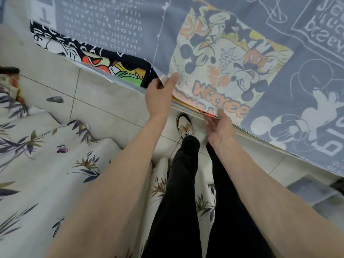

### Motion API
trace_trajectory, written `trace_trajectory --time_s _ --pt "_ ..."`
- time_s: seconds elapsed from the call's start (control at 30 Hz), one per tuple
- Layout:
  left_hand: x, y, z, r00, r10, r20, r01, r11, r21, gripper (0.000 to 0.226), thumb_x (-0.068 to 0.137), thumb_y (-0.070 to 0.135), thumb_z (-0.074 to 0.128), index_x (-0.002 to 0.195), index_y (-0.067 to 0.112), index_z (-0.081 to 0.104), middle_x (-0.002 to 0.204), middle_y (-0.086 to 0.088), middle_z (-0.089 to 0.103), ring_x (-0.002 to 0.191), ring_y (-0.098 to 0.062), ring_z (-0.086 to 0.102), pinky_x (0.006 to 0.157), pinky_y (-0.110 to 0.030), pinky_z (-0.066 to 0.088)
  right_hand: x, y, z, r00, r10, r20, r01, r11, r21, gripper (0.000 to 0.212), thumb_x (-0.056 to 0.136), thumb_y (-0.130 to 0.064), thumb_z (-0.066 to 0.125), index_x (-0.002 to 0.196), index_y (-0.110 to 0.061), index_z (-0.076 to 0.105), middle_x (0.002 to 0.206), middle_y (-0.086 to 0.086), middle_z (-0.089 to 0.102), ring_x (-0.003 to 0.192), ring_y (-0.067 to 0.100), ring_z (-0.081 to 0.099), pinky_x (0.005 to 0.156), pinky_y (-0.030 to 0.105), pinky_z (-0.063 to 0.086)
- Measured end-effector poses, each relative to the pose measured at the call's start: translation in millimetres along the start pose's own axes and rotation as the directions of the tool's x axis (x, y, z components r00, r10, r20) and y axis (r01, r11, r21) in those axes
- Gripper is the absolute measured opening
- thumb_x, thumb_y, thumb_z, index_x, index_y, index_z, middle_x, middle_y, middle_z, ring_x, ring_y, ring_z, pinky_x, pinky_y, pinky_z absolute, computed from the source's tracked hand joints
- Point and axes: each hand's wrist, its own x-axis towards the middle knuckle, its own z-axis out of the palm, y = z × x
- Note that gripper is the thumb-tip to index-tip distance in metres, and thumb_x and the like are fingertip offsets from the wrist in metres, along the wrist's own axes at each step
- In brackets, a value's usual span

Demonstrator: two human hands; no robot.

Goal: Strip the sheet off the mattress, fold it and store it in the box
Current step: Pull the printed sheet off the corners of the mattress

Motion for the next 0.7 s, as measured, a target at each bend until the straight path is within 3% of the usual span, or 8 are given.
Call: trace_trajectory --time_s 0.1,0.17,0.23,0.33,0.47,0.6,0.7 --pt "5 -7 -5 0.989 -0.075 -0.128 0.069 0.996 -0.051 0.027 0.092 0.036 0.071 0.076 0.015 0.062 0.074 0.004 0.064 0.067 -0.010 0.055 0.067 -0.027 0.045 -10 5 14 0.999 0.013 0.029 -0.011 0.999 -0.042 0.034 0.100 -0.024 0.061 0.129 -0.006 0.060 0.105 0.011 0.071 0.081 0.019 0.072 0.064 0.024 0.054" --pt "3 -9 -10 0.964 -0.210 -0.165 0.181 0.968 -0.175 0.017 0.093 0.025 0.070 0.082 0.014 0.063 0.079 0.001 0.066 0.071 -0.013 0.057 0.072 -0.030 0.045 -12 4 17 1.000 0.025 0.013 -0.024 0.998 -0.056 0.035 0.101 -0.023 0.059 0.130 -0.004 0.058 0.110 0.013 0.071 0.081 0.017 0.071 0.066 0.024 0.054" --pt "3 -5 -15 0.955 -0.260 -0.141 0.226 0.949 -0.218 0.010 0.092 0.024 0.071 0.088 0.017 0.066 0.083 0.003 0.068 0.073 -0.010 0.060 0.073 -0.027 0.045 -15 1 20 0.999 0.053 0.011 -0.052 0.996 -0.070 0.034 0.102 -0.025 0.059 0.129 -0.004 0.059 0.116 0.014 0.070 0.086 0.018 0.071 0.069 0.024 0.054" --pt "9 14 -22 0.964 -0.213 -0.159 0.186 0.967 -0.174 0.024 0.084 0.045 0.074 0.088 0.022 0.068 0.081 0.012 0.069 0.068 0.003 0.061 0.063 -0.017 0.045 -21 -3 26 0.992 0.118 0.051 -0.114 0.990 -0.079 0.027 0.101 -0.032 0.058 0.118 -0.011 0.064 0.112 0.008 0.069 0.096 0.019 0.069 0.080 0.025 0.054" --pt "33 50 -35 0.940 -0.268 -0.210 0.231 0.956 -0.182 0.052 0.076 0.070 0.071 0.083 0.019 0.065 0.080 0.012 0.065 0.076 -0.004 0.059 0.067 -0.024 0.043 -31 1 47 0.969 0.232 0.080 -0.221 0.967 -0.126 0.032 0.103 -0.029 0.055 0.127 -0.011 0.061 0.116 0.009 0.070 0.099 0.016 0.069 0.088 0.026 0.055" --pt "55 60 -50 0.884 -0.327 -0.335 0.277 0.942 -0.190 0.026 0.092 0.031 0.070 0.103 0.008 0.070 0.089 0.000 0.068 0.076 -0.015 0.061 0.075 -0.030 0.048 -38 10 71 0.960 0.279 0.029 -0.272 0.953 -0.134 0.023 0.105 -0.024 0.048 0.120 -0.014 0.062 0.119 0.009 0.070 0.098 0.017 0.068 0.088 0.028 0.055" --pt "58 55 -71 0.802 -0.493 -0.337 0.378 0.856 -0.352 0.023 0.093 0.024 0.066 0.108 0.006 0.068 0.102 -0.008 0.066 0.092 -0.024 0.060 0.085 -0.034 0.050 -41 13 88 0.962 0.272 -0.024 -0.273 0.953 -0.128 0.031 0.103 -0.018 0.044 0.129 -0.011 0.061 0.115 0.010 0.069 0.084 0.016 0.066 0.085 0.026 0.056"
